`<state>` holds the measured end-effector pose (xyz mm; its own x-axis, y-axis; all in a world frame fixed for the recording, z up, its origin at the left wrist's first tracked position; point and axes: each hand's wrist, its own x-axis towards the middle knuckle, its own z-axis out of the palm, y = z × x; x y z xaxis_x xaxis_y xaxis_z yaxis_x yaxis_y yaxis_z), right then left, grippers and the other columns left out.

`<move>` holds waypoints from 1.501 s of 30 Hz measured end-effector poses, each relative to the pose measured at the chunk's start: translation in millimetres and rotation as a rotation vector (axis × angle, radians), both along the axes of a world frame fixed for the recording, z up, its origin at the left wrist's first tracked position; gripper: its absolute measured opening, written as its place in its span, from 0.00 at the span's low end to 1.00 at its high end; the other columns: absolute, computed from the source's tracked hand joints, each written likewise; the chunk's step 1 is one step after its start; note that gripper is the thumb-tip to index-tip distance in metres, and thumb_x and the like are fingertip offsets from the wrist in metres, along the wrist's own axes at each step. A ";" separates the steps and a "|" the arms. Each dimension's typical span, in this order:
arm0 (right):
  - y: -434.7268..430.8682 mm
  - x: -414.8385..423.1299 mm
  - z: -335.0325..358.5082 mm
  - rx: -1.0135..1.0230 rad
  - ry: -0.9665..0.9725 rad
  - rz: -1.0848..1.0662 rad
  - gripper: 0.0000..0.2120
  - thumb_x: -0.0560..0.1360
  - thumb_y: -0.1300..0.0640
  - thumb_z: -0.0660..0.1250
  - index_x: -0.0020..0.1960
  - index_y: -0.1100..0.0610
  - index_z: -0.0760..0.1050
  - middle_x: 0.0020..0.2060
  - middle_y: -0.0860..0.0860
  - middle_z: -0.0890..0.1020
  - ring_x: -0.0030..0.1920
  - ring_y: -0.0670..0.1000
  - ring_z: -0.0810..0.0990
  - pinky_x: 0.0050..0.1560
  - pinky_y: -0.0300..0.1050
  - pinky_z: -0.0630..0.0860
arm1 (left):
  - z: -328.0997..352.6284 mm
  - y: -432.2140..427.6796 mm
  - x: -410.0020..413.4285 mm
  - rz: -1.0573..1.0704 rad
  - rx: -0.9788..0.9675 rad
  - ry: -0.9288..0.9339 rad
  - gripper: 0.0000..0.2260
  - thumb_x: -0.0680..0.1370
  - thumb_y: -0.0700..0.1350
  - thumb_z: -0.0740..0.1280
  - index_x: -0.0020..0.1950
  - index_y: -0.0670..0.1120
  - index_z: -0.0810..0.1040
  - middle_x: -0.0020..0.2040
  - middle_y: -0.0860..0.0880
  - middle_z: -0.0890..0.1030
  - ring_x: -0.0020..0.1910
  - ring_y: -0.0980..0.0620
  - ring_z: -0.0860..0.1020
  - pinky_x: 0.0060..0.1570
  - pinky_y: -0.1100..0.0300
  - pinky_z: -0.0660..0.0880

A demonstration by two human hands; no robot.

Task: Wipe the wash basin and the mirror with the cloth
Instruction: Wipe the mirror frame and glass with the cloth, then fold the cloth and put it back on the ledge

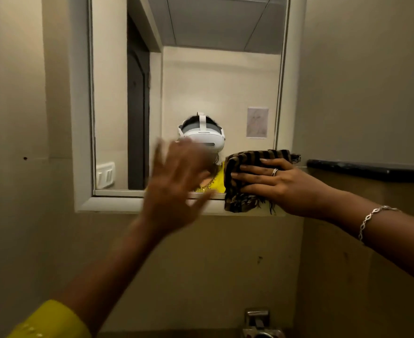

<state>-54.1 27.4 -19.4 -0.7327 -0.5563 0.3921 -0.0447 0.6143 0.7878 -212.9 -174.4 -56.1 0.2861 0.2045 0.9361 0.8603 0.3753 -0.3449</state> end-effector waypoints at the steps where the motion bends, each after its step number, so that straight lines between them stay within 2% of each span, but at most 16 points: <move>1: 3.5 1.6 -2.8 -0.015 0.025 0.009 0.22 0.69 0.65 0.65 0.62 0.53 0.71 0.67 0.51 0.70 0.68 0.53 0.66 0.67 0.52 0.61 | -12.3 15.1 11.6 -0.031 -0.088 0.059 0.26 0.78 0.58 0.56 0.67 0.40 0.66 0.66 0.38 0.72 0.69 0.42 0.64 0.71 0.43 0.51; 5: 15.2 8.9 -17.4 -0.058 0.115 -0.008 0.19 0.73 0.61 0.59 0.64 0.53 0.66 0.68 0.50 0.67 0.69 0.52 0.66 0.66 0.52 0.62 | -47.5 53.1 29.3 0.051 -0.259 0.127 0.28 0.77 0.59 0.58 0.69 0.41 0.65 0.70 0.40 0.69 0.72 0.43 0.62 0.71 0.44 0.56; 9: 22.7 23.5 -20.3 -0.056 0.143 -0.063 0.19 0.73 0.61 0.57 0.63 0.53 0.71 0.68 0.51 0.67 0.69 0.52 0.66 0.64 0.54 0.63 | -50.7 66.7 29.8 0.113 -0.321 0.121 0.28 0.76 0.58 0.60 0.68 0.40 0.67 0.69 0.40 0.70 0.71 0.43 0.63 0.72 0.48 0.53; 14: 21.7 40.1 -17.2 0.020 0.138 -0.165 0.19 0.73 0.61 0.54 0.59 0.55 0.76 0.66 0.53 0.72 0.67 0.55 0.68 0.63 0.54 0.66 | -41.5 75.2 34.6 0.085 -0.357 0.103 0.28 0.75 0.58 0.61 0.67 0.39 0.70 0.66 0.40 0.74 0.69 0.42 0.67 0.72 0.49 0.52; 17: 14.3 41.5 -16.8 0.070 0.120 -0.241 0.18 0.74 0.60 0.52 0.58 0.56 0.77 0.64 0.55 0.74 0.66 0.57 0.71 0.61 0.54 0.71 | -38.4 77.2 38.5 0.046 -0.364 0.081 0.27 0.75 0.58 0.60 0.66 0.39 0.71 0.65 0.39 0.74 0.69 0.42 0.68 0.72 0.49 0.53; 24: 3.3 49.9 -19.3 0.166 0.145 -0.364 0.19 0.75 0.61 0.50 0.56 0.60 0.78 0.62 0.60 0.76 0.62 0.61 0.75 0.55 0.54 0.75 | -31.8 77.8 44.8 0.025 -0.471 0.007 0.28 0.75 0.59 0.59 0.66 0.40 0.71 0.66 0.40 0.73 0.70 0.41 0.66 0.70 0.47 0.56; 29: -7.3 58.6 -11.9 0.130 0.220 -0.439 0.18 0.75 0.63 0.52 0.56 0.62 0.77 0.60 0.61 0.78 0.59 0.61 0.77 0.53 0.54 0.76 | -19.6 78.2 51.5 -0.038 -0.485 -0.043 0.29 0.74 0.60 0.58 0.66 0.41 0.71 0.66 0.41 0.73 0.70 0.41 0.66 0.71 0.48 0.57; 33: -31.5 76.0 11.3 -0.218 0.248 -0.449 0.16 0.66 0.68 0.64 0.54 0.64 0.78 0.54 0.63 0.81 0.50 0.63 0.82 0.41 0.55 0.79 | -4.5 73.5 62.1 -0.223 -0.403 -0.173 0.31 0.73 0.59 0.59 0.70 0.42 0.64 0.68 0.42 0.72 0.71 0.44 0.64 0.70 0.49 0.60; 35: -49.8 84.7 21.9 -0.388 0.252 -0.412 0.17 0.68 0.67 0.68 0.57 0.62 0.76 0.52 0.60 0.82 0.45 0.60 0.82 0.41 0.49 0.79 | 6.5 68.2 71.0 -0.364 -0.355 -0.243 0.32 0.71 0.58 0.61 0.71 0.42 0.63 0.68 0.42 0.71 0.70 0.44 0.65 0.68 0.53 0.60; 36: -58.6 88.7 26.8 -0.490 0.231 -0.412 0.16 0.72 0.63 0.66 0.60 0.60 0.74 0.53 0.56 0.81 0.45 0.55 0.80 0.43 0.46 0.76 | 11.7 64.1 75.8 -0.440 -0.354 -0.301 0.33 0.70 0.58 0.62 0.71 0.43 0.63 0.68 0.43 0.71 0.69 0.46 0.65 0.67 0.57 0.61; 38: -70.1 96.4 32.1 -0.740 0.118 -0.427 0.15 0.77 0.58 0.60 0.64 0.54 0.70 0.51 0.48 0.78 0.46 0.47 0.73 0.46 0.39 0.70 | 23.1 54.0 86.8 -0.590 -0.393 -0.448 0.33 0.69 0.55 0.68 0.70 0.45 0.64 0.66 0.47 0.72 0.66 0.56 0.66 0.63 0.73 0.59; 39: -74.8 99.1 32.9 -0.852 0.051 -0.430 0.14 0.78 0.58 0.58 0.63 0.51 0.70 0.49 0.46 0.76 0.48 0.45 0.73 0.47 0.37 0.69 | 27.7 49.2 90.4 -0.659 -0.414 -0.508 0.31 0.69 0.52 0.71 0.69 0.45 0.66 0.62 0.50 0.74 0.61 0.63 0.68 0.57 0.79 0.60; 40: -79.2 102.0 33.8 -0.937 -0.017 -0.414 0.13 0.79 0.58 0.57 0.62 0.50 0.71 0.48 0.44 0.75 0.49 0.46 0.74 0.47 0.37 0.71 | 31.6 45.0 92.7 -0.720 -0.439 -0.554 0.28 0.68 0.48 0.73 0.66 0.45 0.70 0.56 0.53 0.76 0.54 0.68 0.70 0.51 0.81 0.64; 41: -83.1 104.8 34.4 -1.003 -0.075 -0.393 0.11 0.79 0.58 0.57 0.58 0.49 0.73 0.47 0.45 0.77 0.49 0.48 0.75 0.47 0.39 0.73 | 35.0 40.1 94.8 -0.767 -0.479 -0.596 0.23 0.68 0.45 0.74 0.61 0.44 0.74 0.50 0.55 0.76 0.47 0.70 0.72 0.46 0.79 0.67; 43: -86.2 109.8 35.8 -1.110 -0.169 -0.356 0.09 0.79 0.59 0.57 0.54 0.52 0.75 0.47 0.52 0.79 0.48 0.55 0.77 0.48 0.51 0.77 | 41.2 30.5 98.9 -0.826 -0.584 -0.684 0.13 0.67 0.43 0.74 0.50 0.43 0.80 0.40 0.52 0.72 0.38 0.64 0.72 0.36 0.74 0.69; 45: -87.7 115.4 36.5 -1.232 -0.245 -0.322 0.10 0.78 0.60 0.59 0.55 0.55 0.76 0.47 0.57 0.80 0.49 0.56 0.78 0.51 0.55 0.77 | 43.6 24.9 99.7 -0.881 -0.673 -0.777 0.09 0.66 0.44 0.74 0.43 0.43 0.81 0.38 0.48 0.71 0.37 0.58 0.71 0.32 0.71 0.69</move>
